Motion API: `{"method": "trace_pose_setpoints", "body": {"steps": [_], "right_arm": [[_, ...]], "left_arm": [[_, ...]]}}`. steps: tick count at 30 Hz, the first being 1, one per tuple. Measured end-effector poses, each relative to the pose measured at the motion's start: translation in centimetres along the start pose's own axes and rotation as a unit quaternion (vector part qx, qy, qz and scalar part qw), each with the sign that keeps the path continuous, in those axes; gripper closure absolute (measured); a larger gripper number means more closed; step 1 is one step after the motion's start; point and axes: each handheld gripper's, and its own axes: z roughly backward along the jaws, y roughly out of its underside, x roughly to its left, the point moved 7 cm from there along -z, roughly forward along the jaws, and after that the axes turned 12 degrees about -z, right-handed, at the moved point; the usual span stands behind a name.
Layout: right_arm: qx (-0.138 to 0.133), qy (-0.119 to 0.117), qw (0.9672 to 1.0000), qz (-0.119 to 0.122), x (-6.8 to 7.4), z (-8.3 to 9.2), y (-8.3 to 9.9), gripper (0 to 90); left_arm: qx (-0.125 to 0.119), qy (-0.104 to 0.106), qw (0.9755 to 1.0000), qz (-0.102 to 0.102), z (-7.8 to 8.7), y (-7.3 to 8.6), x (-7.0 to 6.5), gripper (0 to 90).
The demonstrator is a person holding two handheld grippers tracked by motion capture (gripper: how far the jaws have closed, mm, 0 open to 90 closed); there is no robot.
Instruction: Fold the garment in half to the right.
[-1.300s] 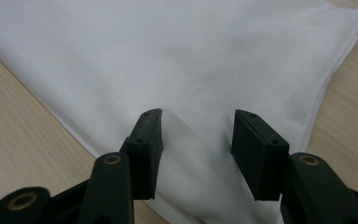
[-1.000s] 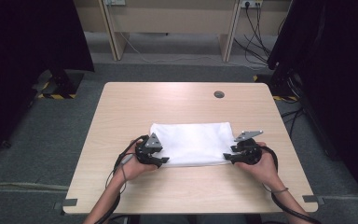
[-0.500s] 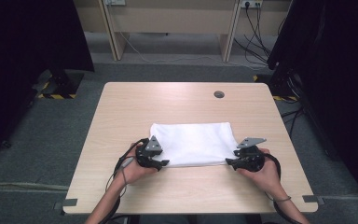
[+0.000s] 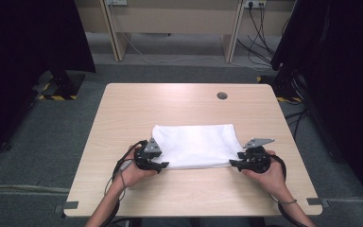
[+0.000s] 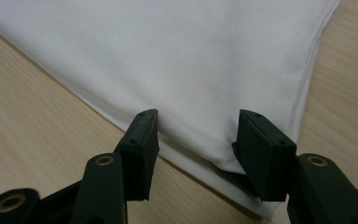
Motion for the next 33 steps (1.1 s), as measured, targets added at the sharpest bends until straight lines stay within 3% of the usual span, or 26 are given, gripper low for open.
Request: {"method": "trace_pose_setpoints", "body": {"steps": [1,2,3,4,5,6,7,9,10,11,17,22,33], "right_arm": [[-0.011,0.001,0.9999,0.004,0.2,0.4,-0.4,45.5],[-0.011,0.001,0.9999,0.004,0.2,0.4,-0.4,45.5],[-0.011,0.001,0.9999,0.004,0.2,0.4,-0.4,45.5],[-0.019,0.001,0.9998,0.011,0.4,0.8,-0.9,43.3],[-0.019,0.001,0.9998,0.011,0.4,0.8,-0.9,43.3],[-0.022,-0.001,0.9996,0.018,0.8,0.9,-1.7,43.3],[-0.022,-0.001,0.9996,0.018,0.8,0.9,-1.7,39.6],[-0.026,-0.006,0.9994,0.022,1.2,1.0,-2.4,39.6],[-0.026,-0.006,0.9994,0.022,1.2,1.0,-2.4,37.5],[-0.026,-0.006,0.9994,0.022,1.2,1.0,-2.4,37.5],[-0.026,-0.040,0.9974,0.054,4.4,0.1,-4.9,33.7],[-0.019,-0.050,0.9951,0.084,6.7,-1.1,-6.9,33.3],[-0.008,-0.069,0.9919,0.107,9.8,-3.6,-8.6,32.6]], "left_arm": [[0.000,0.000,1.0000,0.000,0.0,0.0,0.0,39.4],[-0.015,-0.013,0.9997,0.013,0.7,-0.2,0.3,39.4],[-0.015,-0.013,0.9997,0.013,0.7,-0.2,0.3,33.9],[-0.029,-0.025,0.9990,0.024,1.6,-0.3,0.5,33.9],[-0.029,-0.025,0.9990,0.024,1.6,-0.3,0.5,29.5],[-0.029,-0.025,0.9990,0.024,1.6,-0.3,0.5,29.5],[-0.037,-0.038,0.9981,0.033,2.3,-0.2,1.0,29.5],[-0.037,-0.038,0.9981,0.033,2.3,-0.2,1.0,25.7],[-0.042,-0.051,0.9968,0.044,3.1,-0.1,1.9,25.7],[-0.042,-0.051,0.9968,0.044,3.1,-0.1,1.9,22.9],[-0.065,-0.081,0.9921,0.070,5.1,-0.1,3.7,19.3],[-0.076,-0.098,0.9889,0.081,6.4,0.1,4.7,18.7],[-0.078,-0.111,0.9868,0.088,7.1,0.1,6.0,18.3]]}}
